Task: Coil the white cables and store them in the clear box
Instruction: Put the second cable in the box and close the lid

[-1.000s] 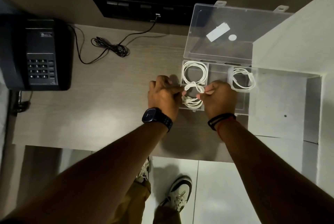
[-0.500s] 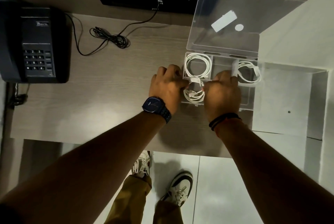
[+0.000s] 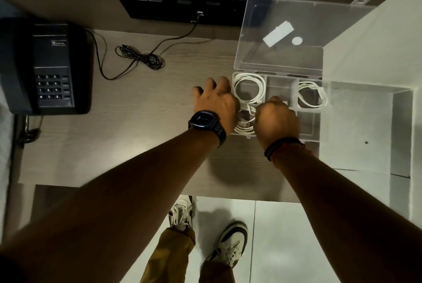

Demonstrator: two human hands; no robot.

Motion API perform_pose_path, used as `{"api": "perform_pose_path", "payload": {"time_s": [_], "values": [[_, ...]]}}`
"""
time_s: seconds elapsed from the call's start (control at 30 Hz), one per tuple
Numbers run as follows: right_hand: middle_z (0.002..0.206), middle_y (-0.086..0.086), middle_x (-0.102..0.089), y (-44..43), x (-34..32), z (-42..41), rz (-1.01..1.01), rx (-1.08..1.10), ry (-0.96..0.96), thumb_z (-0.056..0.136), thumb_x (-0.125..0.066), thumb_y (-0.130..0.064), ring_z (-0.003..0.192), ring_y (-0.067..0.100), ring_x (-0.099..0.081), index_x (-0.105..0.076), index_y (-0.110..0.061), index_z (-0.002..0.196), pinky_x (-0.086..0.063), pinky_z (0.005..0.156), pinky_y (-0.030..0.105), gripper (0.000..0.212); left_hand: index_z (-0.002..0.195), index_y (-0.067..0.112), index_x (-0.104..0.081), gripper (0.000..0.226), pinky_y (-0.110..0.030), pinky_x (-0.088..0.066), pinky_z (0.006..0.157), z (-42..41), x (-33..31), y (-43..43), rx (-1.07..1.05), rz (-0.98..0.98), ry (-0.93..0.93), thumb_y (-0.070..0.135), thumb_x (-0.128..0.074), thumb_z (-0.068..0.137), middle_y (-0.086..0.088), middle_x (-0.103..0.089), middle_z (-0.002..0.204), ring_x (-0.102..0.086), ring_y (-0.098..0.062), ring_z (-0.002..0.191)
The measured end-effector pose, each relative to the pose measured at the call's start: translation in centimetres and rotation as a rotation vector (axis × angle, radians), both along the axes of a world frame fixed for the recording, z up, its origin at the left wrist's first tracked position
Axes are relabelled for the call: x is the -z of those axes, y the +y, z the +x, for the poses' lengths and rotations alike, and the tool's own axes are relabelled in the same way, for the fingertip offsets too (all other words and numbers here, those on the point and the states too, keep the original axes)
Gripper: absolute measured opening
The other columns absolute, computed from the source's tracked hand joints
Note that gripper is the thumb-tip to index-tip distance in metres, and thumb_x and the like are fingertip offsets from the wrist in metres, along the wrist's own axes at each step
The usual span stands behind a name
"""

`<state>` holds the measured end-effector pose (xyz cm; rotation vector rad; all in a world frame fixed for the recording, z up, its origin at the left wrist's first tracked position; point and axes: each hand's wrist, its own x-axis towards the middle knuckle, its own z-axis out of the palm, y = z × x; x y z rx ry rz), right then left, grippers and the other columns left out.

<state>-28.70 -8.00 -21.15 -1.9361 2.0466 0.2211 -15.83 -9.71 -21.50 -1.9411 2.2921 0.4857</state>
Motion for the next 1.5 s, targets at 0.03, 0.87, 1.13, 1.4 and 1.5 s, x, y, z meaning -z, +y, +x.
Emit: {"api": "perform_pose_path", "payload": {"time_s": [0.03,0.87,1.13,1.4,1.5], "values": [[0.107,0.015,-0.061,-0.1,0.0,-0.2,-0.006,0.023,-0.021,0.088,-0.054,-0.007,0.087,0.035,-0.065,-0.07,-0.006,0.096,-0.053,0.075,0.039,0.017,0.092,0.022,-0.07,0.022,-0.048,-0.034,0.087,0.0,0.0,-0.2,-0.047,0.027,0.038,0.039,-0.062,0.08,-0.005,-0.051,0.115,-0.043,-0.031,0.107],[0.133,-0.002,-0.05,-7.9,-9.7,-12.6,-0.096,0.793,-1.122,0.081,-0.04,-0.071,0.116,0.018,-0.052,-0.045,-0.032,0.127,-0.046,0.096,0.04,0.06,0.136,0.021,-0.038,0.072,-0.022,-0.046,0.088,-2.0,-7.1,-7.0,-0.606,0.063,1.188,0.053,-0.066,0.077,0.001,-0.052,0.133,-0.052,-0.013,0.117],[0.107,0.018,-0.064,0.4,-6.9,-11.9,-0.439,0.184,-0.575,0.085,-0.06,-0.043,0.101,0.031,-0.061,-0.066,-0.032,0.078,-0.047,0.09,0.039,0.015,0.108,0.021,-0.067,0.051,-0.037,-0.049,0.09,1.1,-5.3,0.8,-0.049,-0.165,0.663,0.061,-0.045,0.085,-0.004,-0.066,0.115,-0.058,-0.018,0.108],[0.151,0.016,-0.035,5.7,1.1,-11.6,-0.048,-0.224,-0.235,0.092,-0.056,-0.024,0.142,0.03,-0.03,-0.047,-0.012,0.138,-0.024,0.115,0.045,0.048,0.15,0.02,-0.009,0.069,-0.04,-0.004,0.119,-0.2,1.7,4.9,0.362,0.057,0.077,0.053,-0.031,0.093,-0.007,-0.003,0.16,0.002,-0.027,0.146],[0.149,0.015,-0.04,5.0,1.3,-12.5,-0.053,-0.311,-0.18,0.09,-0.06,-0.018,0.141,0.027,-0.031,-0.048,-0.014,0.137,-0.019,0.115,0.042,0.049,0.148,0.021,-0.018,0.067,-0.04,-0.007,0.119,-0.3,2.5,4.9,0.326,-0.002,0.106,0.049,-0.041,0.092,-0.007,-0.011,0.159,-0.006,-0.027,0.146]]}}
